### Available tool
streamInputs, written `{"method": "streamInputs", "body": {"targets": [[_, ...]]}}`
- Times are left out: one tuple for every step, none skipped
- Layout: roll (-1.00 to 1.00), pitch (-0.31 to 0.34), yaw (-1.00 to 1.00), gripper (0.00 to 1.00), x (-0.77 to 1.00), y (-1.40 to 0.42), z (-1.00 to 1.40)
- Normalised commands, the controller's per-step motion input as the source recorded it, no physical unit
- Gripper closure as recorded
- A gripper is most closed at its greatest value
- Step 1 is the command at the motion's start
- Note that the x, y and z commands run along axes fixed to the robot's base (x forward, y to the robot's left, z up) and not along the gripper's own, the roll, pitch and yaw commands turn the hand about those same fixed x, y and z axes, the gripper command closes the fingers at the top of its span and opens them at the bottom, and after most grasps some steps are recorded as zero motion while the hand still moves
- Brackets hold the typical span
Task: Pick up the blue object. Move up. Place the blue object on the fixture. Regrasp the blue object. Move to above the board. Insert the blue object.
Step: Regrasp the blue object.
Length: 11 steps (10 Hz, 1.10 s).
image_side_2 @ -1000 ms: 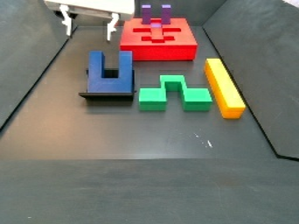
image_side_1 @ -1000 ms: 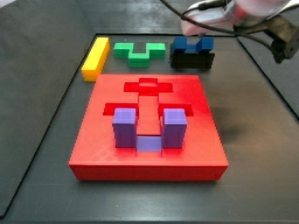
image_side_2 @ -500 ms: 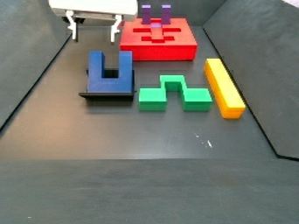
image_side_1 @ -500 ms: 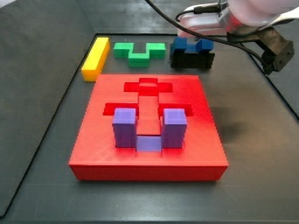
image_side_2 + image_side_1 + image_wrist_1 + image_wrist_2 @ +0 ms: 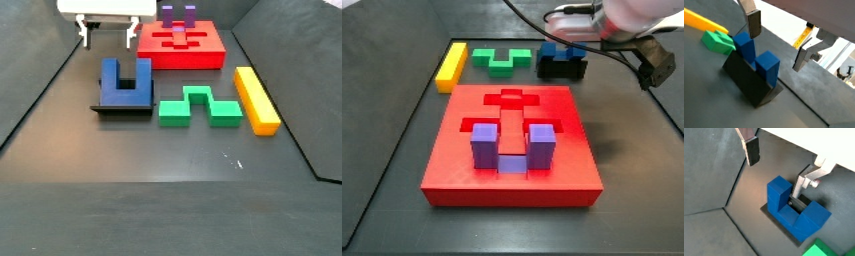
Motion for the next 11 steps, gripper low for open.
{"method": "streamInputs", "body": {"targets": [[0.00,-0.023,0.01,0.00,0.25,0.14,-0.40],[0.01,0.000,0.00,0.00,0.00,0.16,-0.27],[0.05,0.000,0.00,0.00,0.00,0.15,-0.19],[0.03,0.000,-0.03,0.00,0.00,0.18,-0.13],[0.03,0.011,-0.03,0.00,0.00,0.16,-0.11],[0.07,0.020,-0.03,0.00,0.00,0.15,-0.18],[0.06,0.026,-0.02,0.00,0.00,0.13,-0.19],[0.05,0.043,-0.01,0.00,0.00,0.13,-0.13],[0.06,0.040,-0.01,0.00,0.00,0.09,-0.14],[0.00,0.060,0.00,0.00,0.00,0.04,-0.08],[0.00,0.069,0.00,0.00,0.00,0.00,-0.06]]}}
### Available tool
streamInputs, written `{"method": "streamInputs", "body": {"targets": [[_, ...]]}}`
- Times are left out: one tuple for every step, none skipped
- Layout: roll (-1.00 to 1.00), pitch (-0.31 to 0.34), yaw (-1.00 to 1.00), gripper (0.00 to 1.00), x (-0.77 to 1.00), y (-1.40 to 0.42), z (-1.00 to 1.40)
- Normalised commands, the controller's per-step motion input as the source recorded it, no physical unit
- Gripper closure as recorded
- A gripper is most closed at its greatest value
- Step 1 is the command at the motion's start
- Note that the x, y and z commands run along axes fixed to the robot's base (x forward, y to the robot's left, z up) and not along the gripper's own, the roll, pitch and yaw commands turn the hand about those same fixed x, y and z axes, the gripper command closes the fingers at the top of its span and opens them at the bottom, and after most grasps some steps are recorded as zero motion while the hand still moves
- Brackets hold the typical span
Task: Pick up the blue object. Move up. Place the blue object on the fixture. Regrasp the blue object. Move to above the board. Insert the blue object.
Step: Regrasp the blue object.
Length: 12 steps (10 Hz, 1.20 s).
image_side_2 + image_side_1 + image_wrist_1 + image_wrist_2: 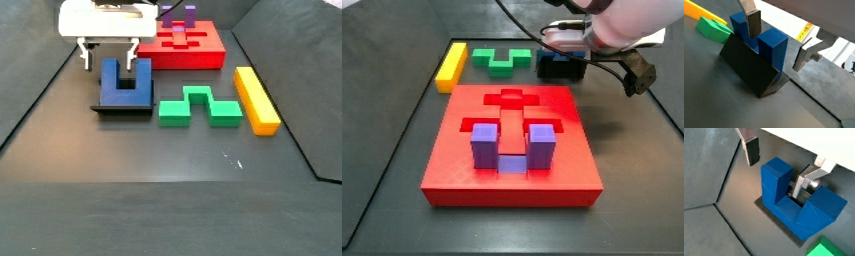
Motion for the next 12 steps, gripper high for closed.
{"method": "streamInputs", "body": {"targets": [[0.00,0.071,0.00,0.00,0.00,0.00,-0.06],[0.00,0.086,0.00,0.00,0.00,0.00,-0.02],[0.00,0.063,0.00,0.00,0.00,0.00,-0.11],[0.00,0.049,0.00,0.00,0.00,0.00,-0.06],[0.00,0.000,0.00,1.00,0.00,0.00,0.00],[0.00,0.000,0.00,1.00,0.00,0.00,0.00],[0.00,0.000,0.00,1.00,0.00,0.00,0.00],[0.00,0.000,0.00,1.00,0.00,0.00,0.00],[0.00,0.000,0.00,1.00,0.00,0.00,0.00],[0.00,0.000,0.00,1.00,0.00,0.00,0.00],[0.00,0.000,0.00,1.00,0.00,0.00,0.00],[0.00,0.000,0.00,1.00,0.00,0.00,0.00]]}}
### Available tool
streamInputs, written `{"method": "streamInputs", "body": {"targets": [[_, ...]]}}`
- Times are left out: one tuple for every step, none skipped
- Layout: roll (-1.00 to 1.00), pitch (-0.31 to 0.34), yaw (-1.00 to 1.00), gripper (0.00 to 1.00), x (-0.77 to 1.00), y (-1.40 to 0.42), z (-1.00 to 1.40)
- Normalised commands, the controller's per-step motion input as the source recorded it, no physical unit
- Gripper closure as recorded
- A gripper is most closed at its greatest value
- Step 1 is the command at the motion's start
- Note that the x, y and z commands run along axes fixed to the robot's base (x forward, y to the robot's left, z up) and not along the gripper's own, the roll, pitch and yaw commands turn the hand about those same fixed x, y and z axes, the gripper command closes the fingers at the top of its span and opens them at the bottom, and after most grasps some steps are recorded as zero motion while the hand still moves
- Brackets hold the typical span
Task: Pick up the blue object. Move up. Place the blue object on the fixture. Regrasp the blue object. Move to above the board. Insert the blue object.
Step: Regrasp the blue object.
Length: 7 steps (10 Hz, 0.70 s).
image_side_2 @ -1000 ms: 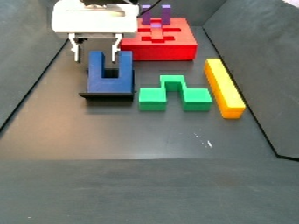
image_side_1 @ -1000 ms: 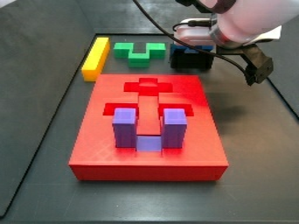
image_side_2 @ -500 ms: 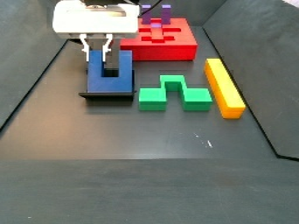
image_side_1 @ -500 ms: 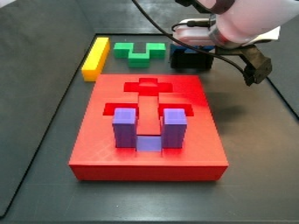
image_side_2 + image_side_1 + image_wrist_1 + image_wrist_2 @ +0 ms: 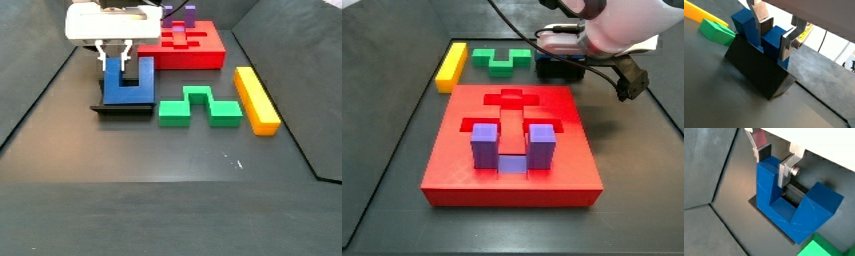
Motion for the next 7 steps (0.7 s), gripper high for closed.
{"method": "streamInputs", "body": {"targets": [[0.00,0.000,0.00,1.00,0.00,0.00,0.00],[0.00,0.000,0.00,1.00,0.00,0.00,0.00],[0.00,0.000,0.00,1.00,0.00,0.00,0.00],[0.00,0.000,0.00,1.00,0.00,0.00,0.00],[0.00,0.000,0.00,1.00,0.00,0.00,0.00],[0.00,0.000,0.00,1.00,0.00,0.00,0.00],[0.00,0.000,0.00,1.00,0.00,0.00,0.00]]}}
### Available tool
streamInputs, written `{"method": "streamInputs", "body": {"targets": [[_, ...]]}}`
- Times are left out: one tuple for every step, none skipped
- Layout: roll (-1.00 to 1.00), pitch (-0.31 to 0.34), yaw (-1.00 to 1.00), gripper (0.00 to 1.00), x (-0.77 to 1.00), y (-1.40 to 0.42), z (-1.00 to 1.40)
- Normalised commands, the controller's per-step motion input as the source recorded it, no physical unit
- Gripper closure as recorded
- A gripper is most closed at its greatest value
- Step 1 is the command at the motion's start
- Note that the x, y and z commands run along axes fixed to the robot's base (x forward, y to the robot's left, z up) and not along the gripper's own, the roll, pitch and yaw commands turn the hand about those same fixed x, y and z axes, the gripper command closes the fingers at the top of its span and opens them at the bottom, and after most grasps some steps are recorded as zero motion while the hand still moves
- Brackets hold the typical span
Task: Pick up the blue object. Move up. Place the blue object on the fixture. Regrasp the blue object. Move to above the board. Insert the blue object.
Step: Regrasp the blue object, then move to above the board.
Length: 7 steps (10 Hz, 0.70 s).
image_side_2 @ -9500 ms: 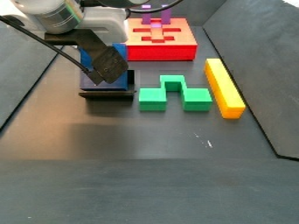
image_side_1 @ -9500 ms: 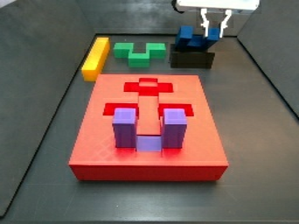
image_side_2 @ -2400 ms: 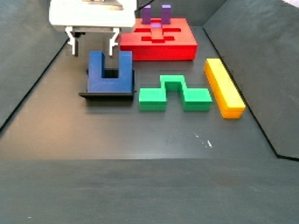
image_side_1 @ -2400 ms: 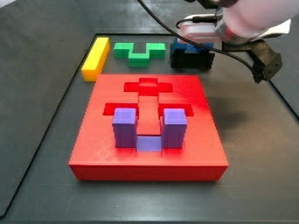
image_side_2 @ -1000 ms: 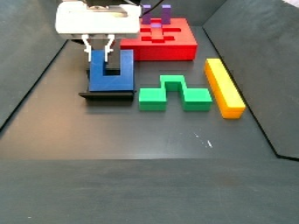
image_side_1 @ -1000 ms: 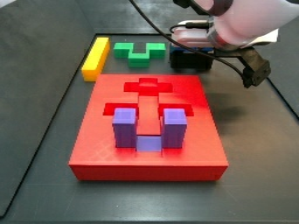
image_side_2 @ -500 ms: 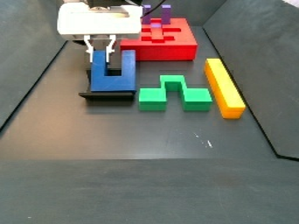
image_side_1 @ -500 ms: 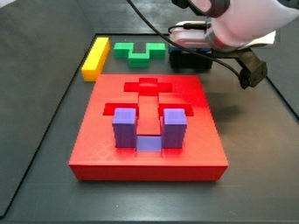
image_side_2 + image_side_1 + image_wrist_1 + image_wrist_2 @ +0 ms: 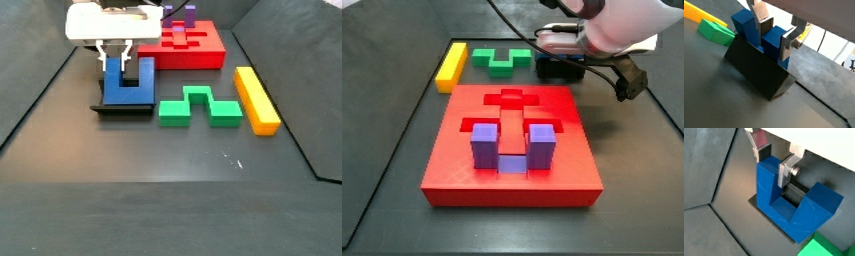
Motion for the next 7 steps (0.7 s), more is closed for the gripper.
{"method": "streamInputs", "body": {"targets": [[0.00,0.000,0.00,1.00,0.00,0.00,0.00],[0.00,0.000,0.00,1.00,0.00,0.00,1.40],[0.02,-0.028,0.00,1.00,0.01,0.01,1.40],[-0.05,-0.027,-0.01,1.00,0.00,0.02,1.40],[-0.01,-0.024,-0.02,1.00,-0.01,0.03,1.40],[0.00,0.012,-0.02,1.00,0.01,0.01,1.40],[0.00,0.028,-0.03,1.00,0.00,0.01,1.40]]}}
